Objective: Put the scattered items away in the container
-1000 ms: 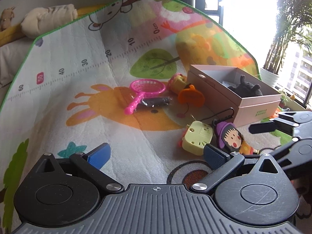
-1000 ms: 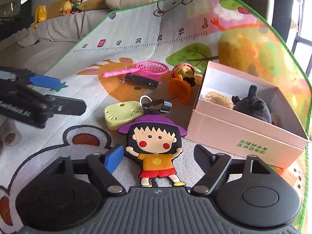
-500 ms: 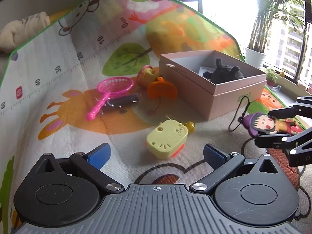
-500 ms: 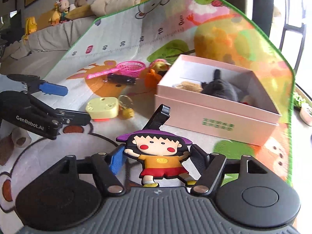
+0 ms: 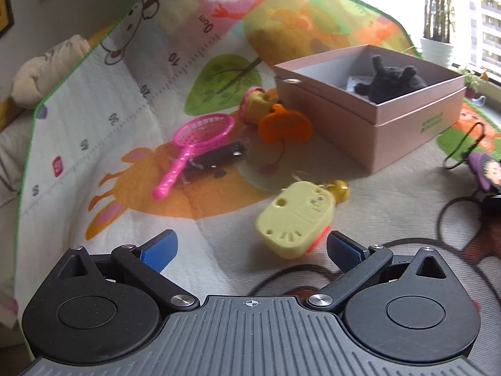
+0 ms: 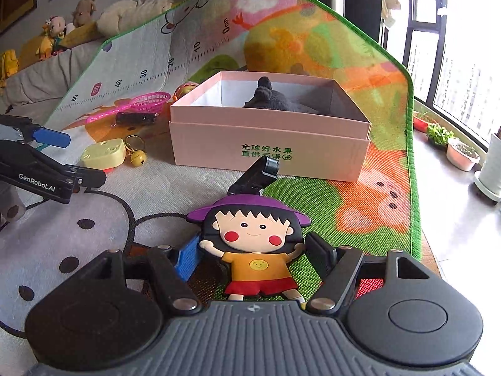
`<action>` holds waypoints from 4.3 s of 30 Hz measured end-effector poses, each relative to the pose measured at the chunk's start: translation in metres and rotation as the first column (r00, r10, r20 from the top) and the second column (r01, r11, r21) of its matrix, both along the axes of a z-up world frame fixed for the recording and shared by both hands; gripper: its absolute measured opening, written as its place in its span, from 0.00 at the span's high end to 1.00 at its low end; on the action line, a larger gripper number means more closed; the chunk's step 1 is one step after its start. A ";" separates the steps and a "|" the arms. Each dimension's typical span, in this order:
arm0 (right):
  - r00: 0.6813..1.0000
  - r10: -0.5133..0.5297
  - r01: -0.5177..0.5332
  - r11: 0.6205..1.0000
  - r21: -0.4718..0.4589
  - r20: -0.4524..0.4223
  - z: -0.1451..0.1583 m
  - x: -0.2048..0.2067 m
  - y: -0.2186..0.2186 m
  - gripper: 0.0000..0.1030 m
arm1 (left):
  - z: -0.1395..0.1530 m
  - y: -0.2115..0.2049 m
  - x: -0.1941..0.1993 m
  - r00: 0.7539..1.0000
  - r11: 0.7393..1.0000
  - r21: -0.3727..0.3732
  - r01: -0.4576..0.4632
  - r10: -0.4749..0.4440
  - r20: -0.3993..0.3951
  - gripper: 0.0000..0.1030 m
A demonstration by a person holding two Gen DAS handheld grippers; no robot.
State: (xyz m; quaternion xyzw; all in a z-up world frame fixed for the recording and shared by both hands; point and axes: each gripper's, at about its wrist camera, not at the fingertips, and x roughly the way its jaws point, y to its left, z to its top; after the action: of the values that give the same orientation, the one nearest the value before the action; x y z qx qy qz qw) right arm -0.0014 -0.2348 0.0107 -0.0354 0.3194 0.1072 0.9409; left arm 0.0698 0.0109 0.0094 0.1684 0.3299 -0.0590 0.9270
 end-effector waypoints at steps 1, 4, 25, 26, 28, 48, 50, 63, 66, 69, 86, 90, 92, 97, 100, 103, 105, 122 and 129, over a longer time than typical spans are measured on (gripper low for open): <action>1.000 -0.002 0.002 1.000 0.007 0.001 0.000 0.000 0.000 0.31 | 0.000 0.004 0.003 1.000 0.999 0.022 -0.025 0.025 0.006 0.00; 1.000 -0.001 0.000 1.000 0.012 0.004 -0.001 -0.001 0.000 0.31 | 0.000 0.019 0.008 0.994 0.992 0.071 -0.106 0.105 0.020 0.00; 1.000 0.003 -0.003 1.000 -0.006 0.015 -0.002 -0.002 0.003 0.31 | -0.003 -0.010 0.033 0.999 0.986 -0.165 -0.004 -0.004 -0.050 0.35; 1.000 0.003 -0.002 1.000 -0.007 0.015 -0.002 -0.002 0.003 0.31 | -0.003 -0.010 0.033 0.999 0.985 -0.172 -0.003 -0.005 -0.048 0.37; 1.000 0.001 -0.001 1.000 -0.009 0.018 -0.002 -0.002 0.004 0.31 | -0.001 -0.009 0.031 0.999 0.984 -0.175 0.008 -0.016 -0.043 0.38; 1.000 0.006 -0.006 1.000 -0.029 0.012 0.008 -0.020 0.008 0.52 | 0.027 -0.031 -0.054 0.961 0.940 -0.206 0.270 -0.278 -0.010 0.38; 1.000 0.007 -0.006 1.000 -0.028 0.010 0.008 -0.025 0.007 0.52 | 0.024 -0.034 -0.062 0.955 0.936 -0.207 0.286 -0.297 -0.021 0.38; 0.995 0.102 -0.101 0.992 0.076 0.002 0.014 -0.062 0.005 0.39 | 0.014 -0.027 -0.073 0.964 0.939 -0.241 0.244 -0.262 -0.043 0.33; 0.995 0.067 -0.067 0.998 -0.011 0.075 0.019 -0.063 0.009 0.22 | 0.014 -0.025 -0.075 0.965 0.939 -0.242 0.243 -0.259 -0.039 0.30; 0.997 0.039 -0.036 0.998 -0.055 0.065 0.016 -0.046 0.004 0.18 | 0.015 -0.022 -0.078 0.966 0.938 -0.250 0.239 -0.256 -0.036 0.22; 0.991 0.126 -0.128 0.991 -0.031 -0.043 0.008 -0.021 0.012 0.31 | 0.001 -0.019 -0.092 0.963 0.935 -0.282 0.215 -0.251 -0.097 0.15; 0.988 0.148 -0.149 0.988 -0.039 -0.036 0.017 -0.029 0.016 0.48 | -0.001 -0.022 -0.084 0.964 0.937 -0.283 0.207 -0.244 -0.102 0.22; 0.989 0.146 -0.148 0.988 -0.052 -0.039 0.015 -0.029 0.015 0.47 | -0.001 -0.023 -0.083 0.966 0.937 -0.281 0.207 -0.242 -0.096 0.23; 0.992 0.125 -0.126 0.989 -0.077 -0.017 0.009 -0.031 0.007 0.21 | -0.001 -0.026 -0.083 0.963 0.936 -0.273 0.222 -0.254 -0.090 0.27; 0.995 0.090 -0.093 0.992 -0.085 -0.037 0.006 -0.030 0.001 0.17 | -0.002 -0.026 -0.083 0.962 0.936 -0.270 0.225 -0.258 -0.091 0.26; 0.995 0.064 -0.067 0.997 -0.039 -0.074 0.006 -0.035 -0.003 0.16 | 0.001 -0.023 -0.085 0.964 0.934 -0.281 0.218 -0.251 -0.084 0.22; 0.992 0.078 -0.074 0.996 0.041 -0.100 0.006 -0.045 -0.002 0.14 | 0.002 -0.019 -0.085 0.967 0.935 -0.287 0.210 -0.242 -0.081 0.19; 0.997 0.013 -0.008 0.997 0.071 -0.080 0.003 -0.028 0.024 0.11 | 0.003 -0.012 -0.091 0.972 0.936 -0.298 0.189 -0.223 -0.082 0.09; 0.998 0.046 -0.047 0.999 -0.008 -0.047 0.005 -0.032 0.036 0.30 | -0.002 -0.019 -0.086 0.969 0.940 -0.276 0.202 -0.233 -0.084 0.23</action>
State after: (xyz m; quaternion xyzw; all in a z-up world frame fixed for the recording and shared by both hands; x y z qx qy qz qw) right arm -0.0335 -0.1985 0.0159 -0.0447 0.3410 0.1283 0.9302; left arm -0.0159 -0.0085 0.0074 0.0743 0.3513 -0.2146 0.9083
